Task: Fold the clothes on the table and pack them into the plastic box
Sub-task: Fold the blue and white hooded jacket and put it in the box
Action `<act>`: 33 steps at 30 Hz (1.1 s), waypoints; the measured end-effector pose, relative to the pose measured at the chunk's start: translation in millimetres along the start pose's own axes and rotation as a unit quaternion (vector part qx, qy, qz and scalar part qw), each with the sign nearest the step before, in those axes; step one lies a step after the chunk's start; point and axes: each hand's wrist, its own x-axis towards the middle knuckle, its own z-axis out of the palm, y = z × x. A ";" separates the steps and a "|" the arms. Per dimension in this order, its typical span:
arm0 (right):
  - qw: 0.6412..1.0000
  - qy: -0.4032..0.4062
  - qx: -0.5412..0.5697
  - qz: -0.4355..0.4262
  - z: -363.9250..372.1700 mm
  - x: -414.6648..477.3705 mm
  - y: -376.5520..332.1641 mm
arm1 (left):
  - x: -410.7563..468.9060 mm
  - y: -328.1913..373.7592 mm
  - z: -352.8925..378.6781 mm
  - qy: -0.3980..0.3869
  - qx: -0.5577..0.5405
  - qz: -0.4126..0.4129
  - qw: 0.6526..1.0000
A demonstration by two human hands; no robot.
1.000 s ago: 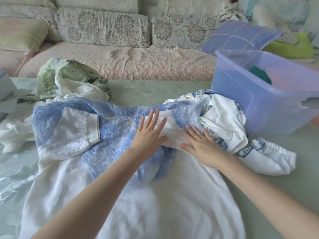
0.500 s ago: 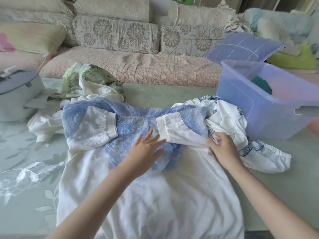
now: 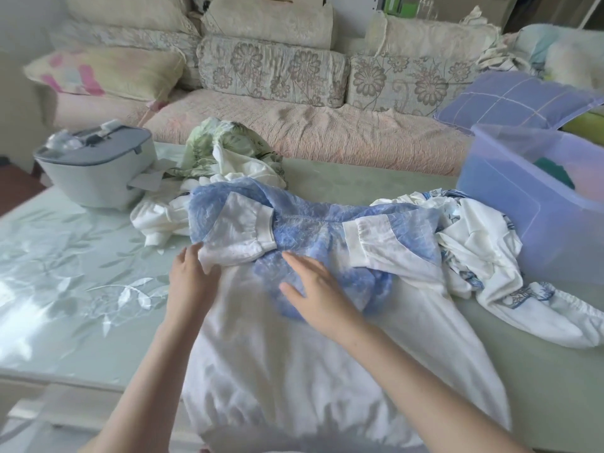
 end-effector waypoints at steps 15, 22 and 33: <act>0.988 -0.079 0.040 0.130 45.1 134.6 -76.7 | 31.4 -3.0 1.2 -0.034 -0.195 -0.093 0.976; 0.986 -0.011 -0.070 0.153 46.6 165.2 -88.0 | 22.2 13.6 7.8 -0.069 -0.206 0.005 0.976; 0.966 0.163 0.065 0.188 8.9 171.9 -27.8 | -9.6 17.9 -6.6 -0.159 0.197 0.044 0.966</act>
